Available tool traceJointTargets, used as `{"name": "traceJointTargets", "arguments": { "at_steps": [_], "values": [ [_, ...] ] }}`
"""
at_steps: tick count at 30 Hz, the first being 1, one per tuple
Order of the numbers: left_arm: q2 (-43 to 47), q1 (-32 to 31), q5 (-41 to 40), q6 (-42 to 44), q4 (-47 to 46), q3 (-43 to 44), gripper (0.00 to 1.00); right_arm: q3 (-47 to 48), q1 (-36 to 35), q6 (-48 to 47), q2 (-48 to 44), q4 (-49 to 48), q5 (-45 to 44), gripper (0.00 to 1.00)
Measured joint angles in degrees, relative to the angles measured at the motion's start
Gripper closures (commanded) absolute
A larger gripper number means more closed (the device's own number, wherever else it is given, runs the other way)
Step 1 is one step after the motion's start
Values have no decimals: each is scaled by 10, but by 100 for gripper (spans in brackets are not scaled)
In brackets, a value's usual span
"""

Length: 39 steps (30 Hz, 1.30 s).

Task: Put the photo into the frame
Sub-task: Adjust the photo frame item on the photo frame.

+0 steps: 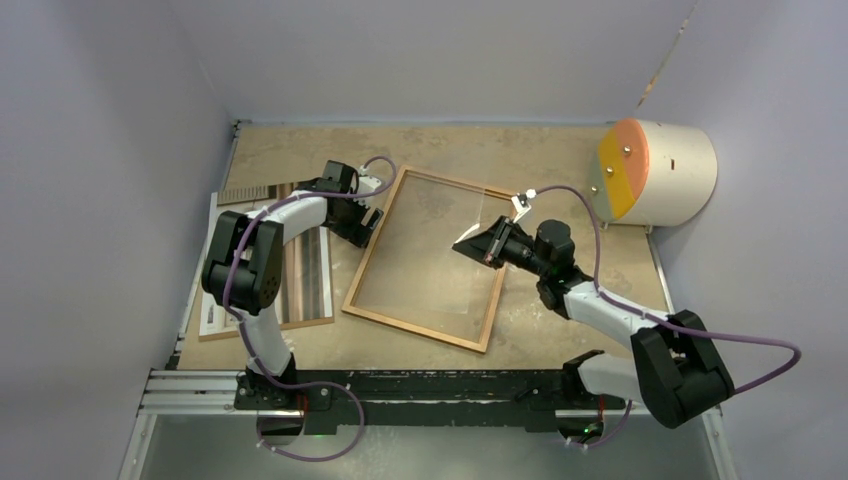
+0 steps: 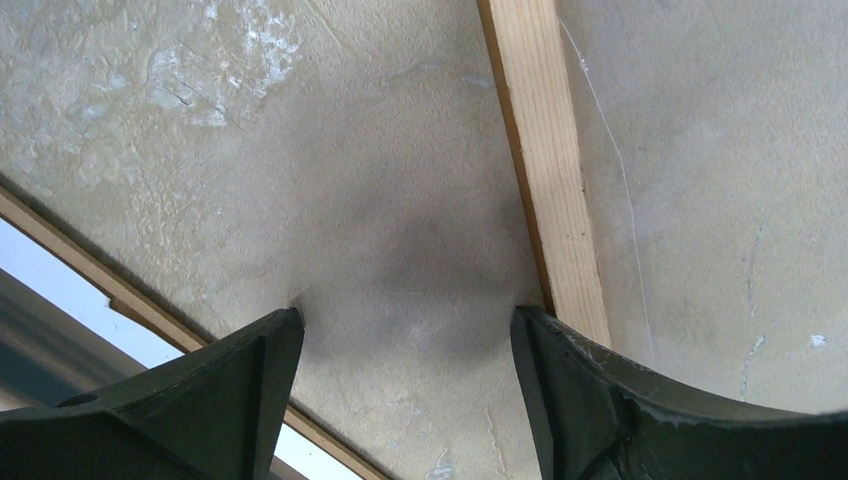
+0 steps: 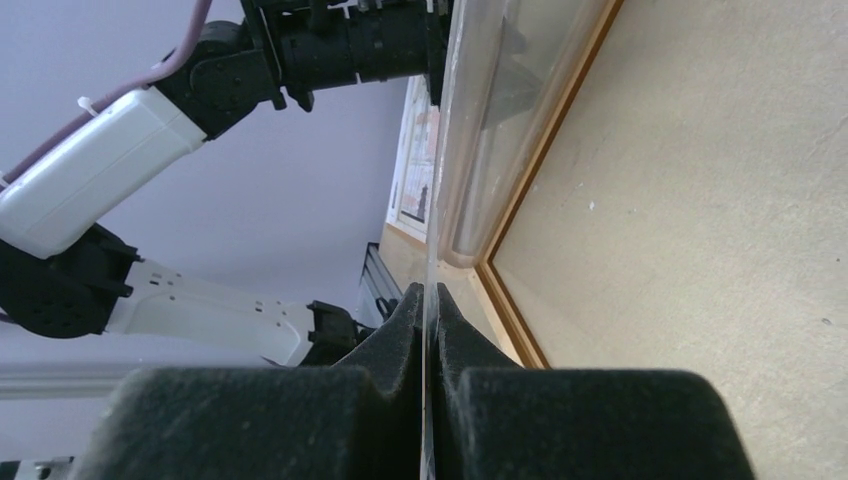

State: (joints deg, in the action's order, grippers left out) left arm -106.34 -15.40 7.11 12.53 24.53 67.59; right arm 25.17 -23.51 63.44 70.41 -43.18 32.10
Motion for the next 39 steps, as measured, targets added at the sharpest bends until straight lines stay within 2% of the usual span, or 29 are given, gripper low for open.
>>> {"name": "traceJointTargets", "arguments": {
  "at_steps": [4,12,18,25,37,38,39],
  "values": [
    [1,0,0,0,0,0,20,0,0,-21,-3,17,2,100],
    [6,0,-1,0,-6,-8,20,4,2,-65,-3,71,4,91],
    [6,0,-1,0,-7,-9,20,4,2,-97,-14,146,-5,74],
    [6,0,-1,0,-7,-9,20,4,2,-125,-18,180,-11,66],
    [7,0,-1,0,-7,-10,20,25,1,-177,35,234,-25,60],
    [7,0,-1,0,-7,-10,20,30,1,-185,37,242,-27,49],
    [7,0,-1,0,-7,-10,20,37,2,-195,39,250,-29,42]
  ]
}}
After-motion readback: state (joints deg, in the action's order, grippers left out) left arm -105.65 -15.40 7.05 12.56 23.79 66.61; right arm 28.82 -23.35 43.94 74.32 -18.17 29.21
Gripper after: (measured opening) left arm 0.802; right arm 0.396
